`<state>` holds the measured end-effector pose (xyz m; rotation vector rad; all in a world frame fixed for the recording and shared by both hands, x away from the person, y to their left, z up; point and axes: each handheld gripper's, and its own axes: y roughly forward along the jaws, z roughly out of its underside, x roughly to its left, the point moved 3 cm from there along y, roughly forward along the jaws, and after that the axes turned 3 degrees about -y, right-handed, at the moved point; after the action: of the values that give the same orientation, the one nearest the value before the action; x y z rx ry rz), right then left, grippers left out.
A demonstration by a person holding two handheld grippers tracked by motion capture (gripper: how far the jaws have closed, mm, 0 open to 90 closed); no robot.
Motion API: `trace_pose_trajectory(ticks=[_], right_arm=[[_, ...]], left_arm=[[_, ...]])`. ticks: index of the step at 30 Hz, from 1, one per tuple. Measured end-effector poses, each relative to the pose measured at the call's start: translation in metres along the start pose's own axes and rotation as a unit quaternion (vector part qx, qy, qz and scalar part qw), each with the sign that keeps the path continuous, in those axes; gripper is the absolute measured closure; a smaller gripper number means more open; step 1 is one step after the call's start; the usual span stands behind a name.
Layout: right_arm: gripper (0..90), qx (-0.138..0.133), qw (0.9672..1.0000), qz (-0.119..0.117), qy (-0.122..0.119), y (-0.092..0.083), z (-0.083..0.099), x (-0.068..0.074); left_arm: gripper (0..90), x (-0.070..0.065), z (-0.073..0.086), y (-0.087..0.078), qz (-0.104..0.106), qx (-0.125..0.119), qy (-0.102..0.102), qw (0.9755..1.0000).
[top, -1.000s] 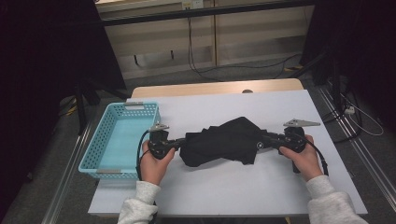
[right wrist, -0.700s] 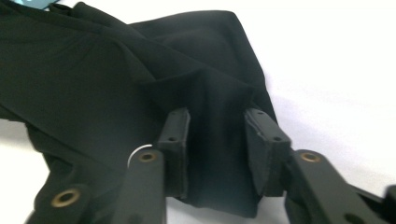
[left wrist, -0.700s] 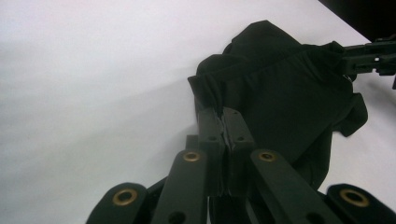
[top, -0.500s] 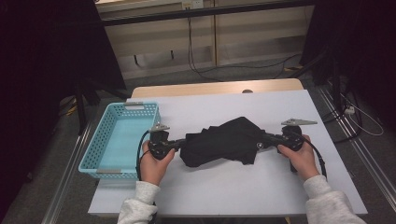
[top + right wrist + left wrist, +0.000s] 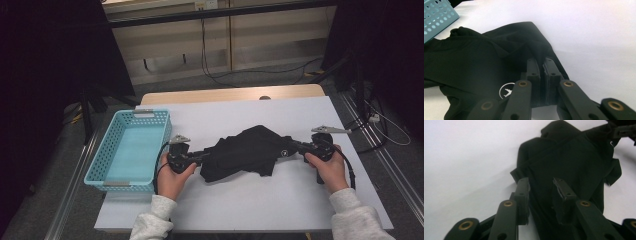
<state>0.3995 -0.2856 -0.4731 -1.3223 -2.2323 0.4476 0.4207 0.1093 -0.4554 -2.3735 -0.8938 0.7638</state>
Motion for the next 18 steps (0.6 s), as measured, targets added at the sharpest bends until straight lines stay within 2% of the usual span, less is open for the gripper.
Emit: trace_pose_trajectory(ticks=[1, 4, 6, 9, 10, 11, 14, 16, 18], right_arm=[[85.0, 0.0, 1.0, -0.001, 0.001, 0.0002, 0.0003, 0.0001], [85.0, 0.0, 1.0, -0.001, 0.004, -0.0007, 0.0004, -0.0002], [85.0, -0.001, 1.0, 0.0, 0.005, -0.0013, 0.0002, 0.0], [85.0, -0.001, 1.0, -0.001, 0.005, -0.0016, 0.0004, 0.0005], [84.8, -0.001, 1.0, -0.001, 0.004, -0.0012, 0.0005, 0.0008], [84.8, -0.001, 1.0, -0.001, 0.004, -0.0012, 0.0005, 0.0008], [84.7, 0.004, 1.0, -0.001, -0.002, 0.0001, 0.0019, 0.0012], [84.7, 0.002, 1.0, -0.001, 0.002, 0.0007, 0.0019, 0.0007], [84.7, -0.001, 1.0, -0.002, 0.005, -0.0004, 0.0012, 0.0001]], left_arm=[[62.4, 0.0011, 0.0007, 0.0019, -0.003, 0.001, 0.001, 1.0], [57.8, 0.0052, 0.0035, 0.0054, -0.012, 0.001, -0.015, 0.9998], [55.4, 0.0074, 0.0048, 0.0061, -0.008, 0.005, -0.023, 0.9997], [60.5, 0.0043, 0.0057, 0.0077, -0.002, 0.012, -0.018, 0.9998], [66.6, 0.0025, 0.0058, 0.0089, -0.002, 0.013, -0.016, 0.9998], [66.6, 0.0013, 0.0058, 0.0092, 0.0, 0.02, -0.016, 0.9997], [85.4, -0.0009, 0.0057, 0.0098, 0.011, 0.032, -0.025, 0.9991], [85.9, -0.0005, 0.0045, 0.0081, 0.012, 0.035, -0.022, 0.9991], [86.5, -0.0003, 0.0006, 0.0027, 0.014, 0.024, -0.018, 0.9995]])
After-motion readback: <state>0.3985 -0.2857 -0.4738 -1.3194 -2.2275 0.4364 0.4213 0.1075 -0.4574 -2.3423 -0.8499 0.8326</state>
